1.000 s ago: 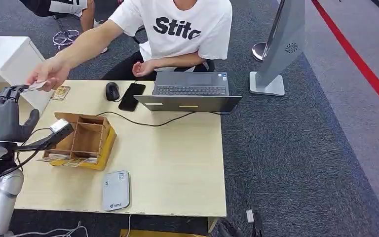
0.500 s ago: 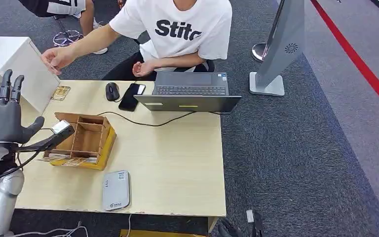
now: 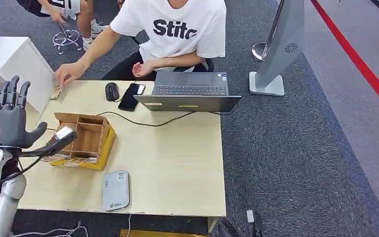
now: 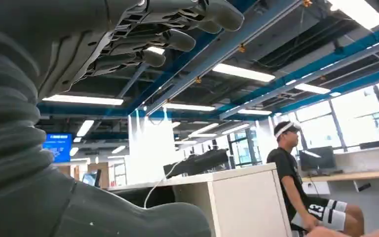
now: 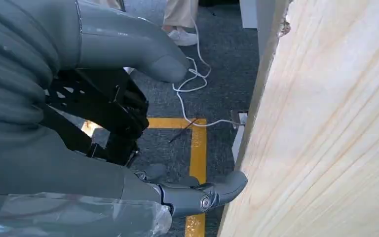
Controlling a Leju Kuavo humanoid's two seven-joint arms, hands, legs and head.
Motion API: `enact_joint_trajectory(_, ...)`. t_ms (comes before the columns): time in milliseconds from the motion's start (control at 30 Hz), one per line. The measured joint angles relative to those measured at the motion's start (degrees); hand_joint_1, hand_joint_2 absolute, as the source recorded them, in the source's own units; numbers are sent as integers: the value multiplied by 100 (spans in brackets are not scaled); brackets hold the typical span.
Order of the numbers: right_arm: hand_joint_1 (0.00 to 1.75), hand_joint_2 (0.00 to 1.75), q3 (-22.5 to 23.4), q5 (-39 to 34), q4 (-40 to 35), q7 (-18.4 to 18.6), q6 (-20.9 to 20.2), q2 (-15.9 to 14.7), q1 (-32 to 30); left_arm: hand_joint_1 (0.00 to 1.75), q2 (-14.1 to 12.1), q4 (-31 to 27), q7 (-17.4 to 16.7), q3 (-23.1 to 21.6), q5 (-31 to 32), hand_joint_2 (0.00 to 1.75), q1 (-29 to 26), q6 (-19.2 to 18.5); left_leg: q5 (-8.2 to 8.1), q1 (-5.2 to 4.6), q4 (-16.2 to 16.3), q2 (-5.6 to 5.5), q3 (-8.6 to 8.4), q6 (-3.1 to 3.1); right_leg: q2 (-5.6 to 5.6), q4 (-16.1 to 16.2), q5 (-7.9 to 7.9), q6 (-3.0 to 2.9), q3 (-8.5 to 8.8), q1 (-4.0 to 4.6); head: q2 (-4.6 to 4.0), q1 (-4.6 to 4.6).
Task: Pass the card to the sensor for recognition and then transmit it.
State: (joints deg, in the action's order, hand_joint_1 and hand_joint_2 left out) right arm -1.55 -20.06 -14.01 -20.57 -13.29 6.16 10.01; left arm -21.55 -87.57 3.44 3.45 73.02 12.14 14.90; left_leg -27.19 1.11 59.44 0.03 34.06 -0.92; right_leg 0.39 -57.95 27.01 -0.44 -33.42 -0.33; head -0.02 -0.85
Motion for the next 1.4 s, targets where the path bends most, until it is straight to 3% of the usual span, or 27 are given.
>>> enact_joint_trajectory(100, 0, 175, 52, -43, 0, -68, 2, 0, -11, 0, 24, -434, 293, -98, 289, 175, -504, 246, -5, -1, 0, 4, 1, 1, 8, 2, 2, 1, -2, -1, 0, -2)
enact_joint_trajectory(167, 0, 175, 124, -98, 0, -127, 2, 0, -13, 0, 72, -750, 469, -274, 857, 175, -974, 323, -12, -10, 0, 4, -2, 6, 9, 3, 7, 7, -2, -6, 0, 2)
enact_joint_trajectory(267, 0, 175, 197, -98, 0, -162, -6, 0, -20, 0, 199, -974, 272, -707, 1253, 175, -1555, 477, -15, -8, 0, 4, 2, 10, 8, 6, 12, 14, -1, -6, 0, 9)
enact_joint_trajectory(333, 0, 175, 256, -87, 0, -175, -13, 0, -28, 0, 212, -1069, 84, -867, 1229, 175, -1842, 578, -17, -10, 0, 4, 2, 13, 7, 8, 11, 14, -2, -6, 0, 7)
enact_joint_trajectory(433, 0, 175, 308, -83, 0, -177, -28, 0, -37, 0, 212, -1122, 60, -944, 1119, 175, -2020, 573, -17, -9, 0, 1, 2, 14, -5, 8, 11, 14, 0, -6, 0, 7)
enact_joint_trajectory(1100, 0, 175, 415, 39, 0, -171, -76, 0, -44, 0, 295, -1013, 27, -992, 1052, 175, -2248, 261, -13, -5, 0, -1, 2, 12, -6, 4, 7, 8, 1, -4, 0, 7)
enact_joint_trajectory(1267, 0, 175, 415, 153, 0, -96, -109, 0, -43, 0, 295, -485, 127, -595, 436, 175, -2088, 53, -10, -2, -1, -1, 1, 9, -6, 3, 7, 7, 1, -2, 0, 7)
enact_joint_trajectory(1400, 0, 175, 413, 219, 0, -57, -122, 20, -37, 0, 297, -42, 309, -295, 372, 175, -1884, 14, -8, 0, -1, -2, 1, 7, -6, 1, 6, 7, 2, -1, 0, 7)
